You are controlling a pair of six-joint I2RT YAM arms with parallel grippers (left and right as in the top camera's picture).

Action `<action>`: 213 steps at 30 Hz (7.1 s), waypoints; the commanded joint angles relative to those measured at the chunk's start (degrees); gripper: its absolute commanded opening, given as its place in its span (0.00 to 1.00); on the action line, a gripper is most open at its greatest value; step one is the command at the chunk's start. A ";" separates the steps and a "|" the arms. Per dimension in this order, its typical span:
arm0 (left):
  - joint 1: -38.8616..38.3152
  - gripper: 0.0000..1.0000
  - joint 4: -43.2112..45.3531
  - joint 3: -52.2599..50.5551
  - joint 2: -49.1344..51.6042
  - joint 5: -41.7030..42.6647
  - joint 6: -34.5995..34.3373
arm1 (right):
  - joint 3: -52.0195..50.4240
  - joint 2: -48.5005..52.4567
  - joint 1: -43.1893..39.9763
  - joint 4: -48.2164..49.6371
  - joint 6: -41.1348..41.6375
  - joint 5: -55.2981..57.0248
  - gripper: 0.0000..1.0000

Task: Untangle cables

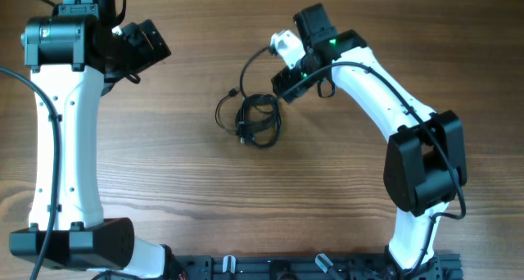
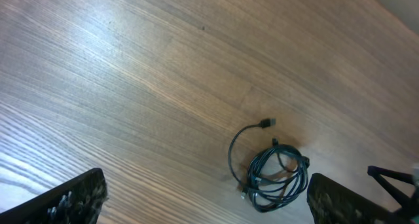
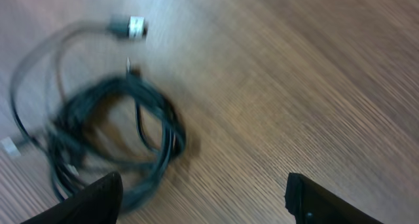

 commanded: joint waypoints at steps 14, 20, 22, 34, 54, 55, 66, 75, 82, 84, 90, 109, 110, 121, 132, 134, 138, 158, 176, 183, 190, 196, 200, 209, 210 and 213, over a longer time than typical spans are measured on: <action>0.20 1.00 -0.94 0.79 -0.31 -0.81 4.68 | -5.66 3.87 3.87 17.20 -14.12 -3.52 0.89; 0.20 1.00 -1.64 0.79 -0.31 -0.79 5.51 | -5.66 7.32 5.16 16.15 -10.49 -3.48 0.86; 0.20 1.00 -1.90 0.79 -0.31 -0.79 5.70 | -5.92 7.43 5.16 16.22 -9.79 -3.52 0.86; 0.20 1.00 -1.97 0.79 -0.31 -0.79 5.68 | -8.96 7.43 5.14 16.44 -9.27 -3.41 0.05; -4.31 1.00 0.26 0.66 6.25 18.16 15.21 | -2.34 -14.91 4.92 5.68 12.70 6.38 0.04; -5.29 1.00 0.72 0.66 7.23 18.23 15.87 | -2.34 -15.13 4.87 5.53 13.00 6.86 0.04; -15.47 1.00 10.75 0.66 18.08 13.00 35.67 | -1.99 -22.14 3.96 4.39 17.29 -0.52 0.04; -12.46 1.00 13.35 0.68 18.14 38.05 18.99 | -1.99 -27.17 3.96 6.03 29.44 -8.15 0.04; -12.55 0.75 14.27 0.68 18.18 39.10 18.62 | -1.99 -27.23 3.96 6.23 29.46 -17.00 0.04; -12.57 0.65 14.97 0.68 18.40 38.18 18.62 | -1.99 -27.23 3.96 6.29 29.66 -20.17 0.04; -12.41 0.04 13.81 0.68 18.47 28.33 18.49 | -1.99 -29.05 3.52 6.29 30.69 -24.09 0.04; 9.75 0.04 -1.07 0.68 11.39 3.32 10.10 | -1.99 -35.01 -27.08 -0.76 22.67 -33.99 0.04; 9.66 0.04 -1.09 0.68 10.93 2.75 10.32 | -1.99 -35.04 -27.10 -1.25 21.33 -30.42 0.04; 24.00 0.04 -3.02 0.68 -1.38 -0.13 8.48 | -1.99 -34.27 -37.38 -2.86 20.46 -5.18 0.04; 17.53 0.04 -0.81 0.68 -4.22 6.54 10.36 | -1.99 -31.85 -30.16 -4.44 21.75 -15.23 0.05; 15.89 0.06 -0.37 0.68 -4.22 6.36 10.32 | -1.99 -31.85 -24.50 -4.26 21.77 -14.51 0.04; 15.82 0.16 -0.68 0.68 -4.20 6.38 10.32 | -2.60 -31.63 -20.52 -5.60 21.73 -10.69 0.36; 15.82 0.88 -1.95 0.68 -4.11 10.21 10.34 | -18.29 -12.87 8.74 13.33 58.82 -1.46 1.00; 13.29 0.88 -2.16 -2.05 -3.91 20.63 16.96 | -17.18 -3.28 13.18 22.86 53.40 -4.46 0.04; 4.90 0.91 3.04 -13.42 -2.95 44.89 26.58 | -17.07 -17.51 8.52 18.93 46.23 -0.17 0.04; -2.36 0.81 10.45 -19.96 -2.69 29.73 14.75 | -17.07 -21.97 5.92 16.55 44.04 -0.20 0.04; -16.28 0.80 23.52 -28.83 -2.47 10.27 -4.66 | -17.07 -22.10 5.95 14.86 43.98 -0.22 0.04; -21.46 0.78 25.49 -29.44 0.00 1.53 -9.51 | -17.07 -22.40 6.01 12.87 42.56 -0.85 0.04; -23.08 0.77 29.99 -29.44 5.51 0.33 -10.93 | -17.09 -24.70 6.47 9.77 41.68 -1.49 0.04; -23.08 0.77 30.18 -29.44 5.51 0.33 -10.93 | -17.09 -25.11 6.80 9.70 41.31 -1.49 0.04; -23.08 0.75 30.53 -29.44 5.51 0.79 -10.93 | -17.09 -26.01 7.89 9.70 41.07 -1.46 0.04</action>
